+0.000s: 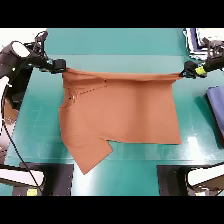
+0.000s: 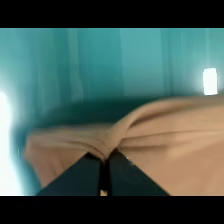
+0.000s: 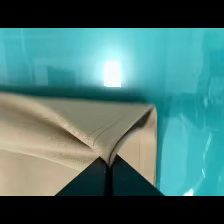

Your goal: Fold the shirts.

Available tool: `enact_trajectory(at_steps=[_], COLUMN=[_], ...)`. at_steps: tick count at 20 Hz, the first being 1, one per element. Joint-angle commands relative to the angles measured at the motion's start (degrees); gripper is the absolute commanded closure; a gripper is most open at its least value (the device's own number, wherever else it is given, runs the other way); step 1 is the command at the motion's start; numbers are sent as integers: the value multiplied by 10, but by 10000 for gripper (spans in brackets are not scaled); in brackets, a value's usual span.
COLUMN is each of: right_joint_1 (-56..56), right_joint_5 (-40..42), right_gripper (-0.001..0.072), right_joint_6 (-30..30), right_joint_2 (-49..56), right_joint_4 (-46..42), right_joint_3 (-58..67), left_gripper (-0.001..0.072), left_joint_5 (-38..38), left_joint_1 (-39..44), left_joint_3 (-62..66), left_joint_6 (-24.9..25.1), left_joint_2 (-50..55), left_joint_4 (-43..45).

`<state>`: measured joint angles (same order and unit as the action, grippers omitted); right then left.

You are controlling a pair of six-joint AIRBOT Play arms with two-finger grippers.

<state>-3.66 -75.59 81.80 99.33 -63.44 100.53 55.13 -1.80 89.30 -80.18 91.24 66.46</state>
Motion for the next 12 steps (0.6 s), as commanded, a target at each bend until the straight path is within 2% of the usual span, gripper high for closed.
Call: enact_trajectory(at_steps=[1, 5, 7, 9, 12], right_joint_1=[4, 6, 10, 12, 25], right_joint_5=[5, -46, -39, -7, 26], right_gripper=[692, 692, 692, 691, 690], right_joint_6=[-10, -24, -24, -24, -23], right_joint_2=[45, 6, -33, -65, -88], right_joint_4=[7, -33, -58, -50, -51], right_joint_3=[60, 31, -39, -113, -200], left_gripper=[683, 684, 685, 683, 681], left_joint_5=[-14, 172, 167, 135, 132], left_joint_1=[-7, -10, -10, -10, -10], left_joint_3=[17, 15, -49, -125, -205], left_joint_6=[11, -16, -23, -23, -24], left_joint_2=[17, 6, -22, -50, -54], left_joint_4=[-5, 37, 38, 37, 30])
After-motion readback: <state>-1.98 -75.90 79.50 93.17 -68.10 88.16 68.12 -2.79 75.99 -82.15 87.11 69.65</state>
